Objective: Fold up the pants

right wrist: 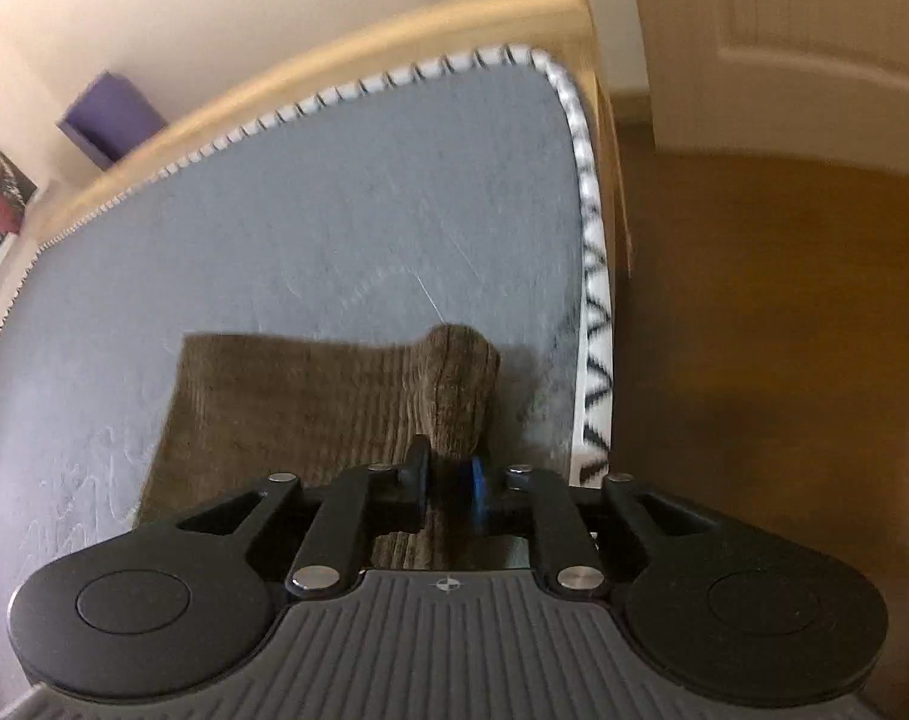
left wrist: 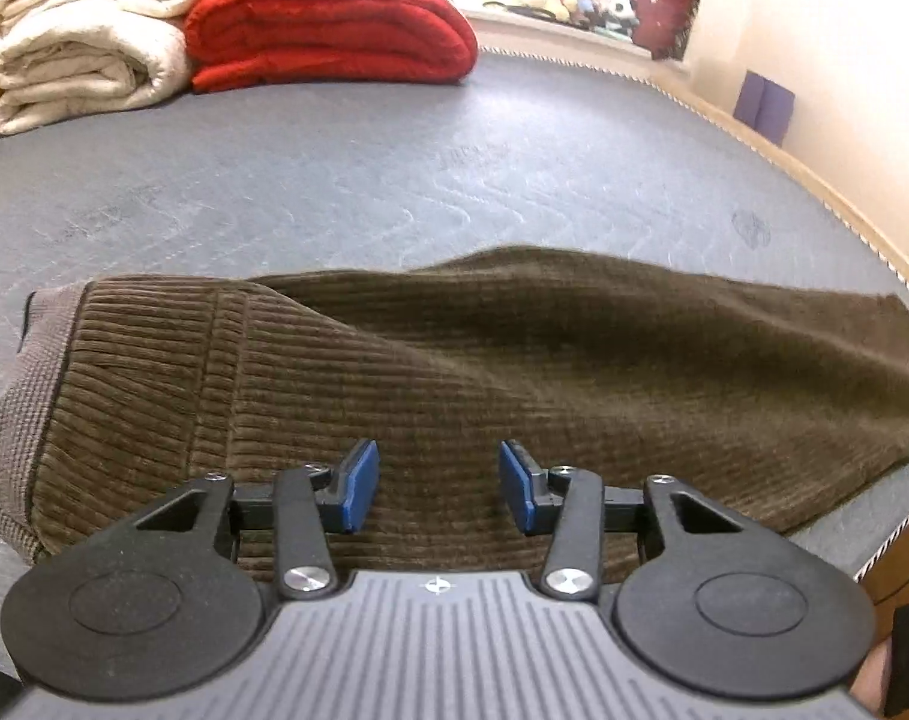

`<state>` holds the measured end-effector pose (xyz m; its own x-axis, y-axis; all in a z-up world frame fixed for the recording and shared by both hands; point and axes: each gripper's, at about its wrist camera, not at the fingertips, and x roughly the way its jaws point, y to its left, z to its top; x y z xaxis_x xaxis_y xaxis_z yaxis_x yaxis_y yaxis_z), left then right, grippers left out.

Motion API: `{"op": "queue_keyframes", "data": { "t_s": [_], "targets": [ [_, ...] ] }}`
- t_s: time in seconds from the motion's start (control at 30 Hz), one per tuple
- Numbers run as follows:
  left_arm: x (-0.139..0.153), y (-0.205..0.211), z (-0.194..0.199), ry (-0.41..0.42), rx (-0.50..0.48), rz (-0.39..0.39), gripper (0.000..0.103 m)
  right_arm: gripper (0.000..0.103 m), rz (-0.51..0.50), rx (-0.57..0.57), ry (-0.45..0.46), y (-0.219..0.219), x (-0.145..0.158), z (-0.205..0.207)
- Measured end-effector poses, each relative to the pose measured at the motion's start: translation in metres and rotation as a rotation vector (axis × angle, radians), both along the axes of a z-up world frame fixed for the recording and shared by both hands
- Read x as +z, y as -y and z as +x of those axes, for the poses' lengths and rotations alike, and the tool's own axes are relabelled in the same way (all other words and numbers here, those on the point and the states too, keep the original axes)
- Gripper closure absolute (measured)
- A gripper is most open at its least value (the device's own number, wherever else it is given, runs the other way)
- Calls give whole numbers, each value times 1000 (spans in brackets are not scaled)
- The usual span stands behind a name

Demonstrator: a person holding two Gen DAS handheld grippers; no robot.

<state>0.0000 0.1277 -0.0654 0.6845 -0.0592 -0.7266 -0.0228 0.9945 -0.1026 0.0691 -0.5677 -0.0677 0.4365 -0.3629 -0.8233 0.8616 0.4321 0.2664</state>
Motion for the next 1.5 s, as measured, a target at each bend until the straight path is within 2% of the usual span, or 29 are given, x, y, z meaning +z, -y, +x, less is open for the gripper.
{"op": "queue_keyframes", "data": {
  "t_s": [0.07, 0.13, 0.23, 0.3, 0.33, 0.43, 0.47, 0.5, 0.6, 0.67, 0.73, 0.77, 0.8, 0.87, 0.93, 0.97, 1.03, 1.07, 1.1, 1.13, 1.17, 1.2, 1.23, 1.3, 1.33, 1.37, 1.43, 1.47, 1.5],
  "targets": [
    [-5, -1, 3, -59, 12, 17, 54, 75, -47, 31, 5, -11, 12, 2],
    [-22, -2, 9, -222, -7, -1, 54, 69, -106, 72, 21, -27, 24, 2],
    [-9, 1, 7, -223, -46, 33, 54, 69, -182, 160, 45, -51, 40, 6],
    [11, -12, 2, -155, 11, -5, 54, 69, -200, 228, 69, -65, 50, 11],
    [26, -24, -1, -84, 65, 6, 54, 69, -202, 266, 88, -73, 57, 14],
    [57, -64, -2, 39, 240, 78, 39, 69, -192, 389, 168, -95, 91, 23],
    [63, -83, 0, 48, 308, 87, 29, 69, -198, 432, 203, -101, 104, 26],
    [63, -100, 4, 32, 352, 85, 20, 68, -211, 487, 245, -110, 122, 27],
    [43, -144, 25, -140, 400, 58, 19, 59, -271, 660, 334, -126, 156, 31],
    [24, -160, 32, -216, 393, 31, 20, 57, -296, 730, 353, -127, 162, 31],
    [12, -169, 32, -272, 378, -69, 37, 57, -303, 716, 320, -123, 151, 28],
    [13, -170, 32, -269, 361, -96, 59, 57, -289, 693, 297, -120, 142, 26],
    [17, -168, 32, -256, 357, -67, 82, 58, -264, 670, 266, -115, 129, 24],
    [32, -163, 23, -167, 376, -36, 87, 58, -184, 618, 171, -109, 111, 26],
    [49, -142, 8, -51, 430, 78, 88, 58, -131, 590, 173, -97, 103, 24],
    [52, -135, 4, -23, 437, 123, 88, 58, -150, 579, 167, -92, 103, 21],
    [42, -127, 12, -127, 407, 145, 83, 58, -193, 565, 145, -85, 103, 16],
    [33, -126, 21, -200, 416, 166, 72, 58, -191, 555, 133, -83, 102, 12],
    [30, -124, 25, -220, 456, 211, 54, 58, -175, 536, 119, -77, 98, 10],
    [35, -121, 27, -186, 500, 269, 48, 58, -151, 513, 104, -71, 94, 7],
    [43, -112, 24, -109, 523, 333, 48, 58, -125, 487, 87, -63, 90, 6],
    [50, -99, 20, -14, 516, 398, 48, 58, -103, 462, 74, -56, 84, 3],
    [54, -90, 17, 46, 487, 423, 47, 58, -82, 423, 62, -49, 81, 0],
    [57, -69, 11, 125, 366, 385, 48, 58, -45, 351, 55, -39, 74, -3],
    [56, -62, 12, 122, 307, 312, 48, 58, -18, 311, 57, -35, 71, -4],
    [53, -59, 16, 93, 263, 199, 48, 58, 4, 281, 60, -29, 68, -7],
    [40, -56, 20, 13, 214, 10, 55, 58, 39, 236, 64, -20, 62, -9],
    [32, -48, 25, -30, 179, -5, 59, 58, 53, 219, 68, -15, 59, -10],
    [22, -35, 32, -92, 130, 52, 59, 58, 63, 204, 75, -11, 58, -11]
  ]
}}
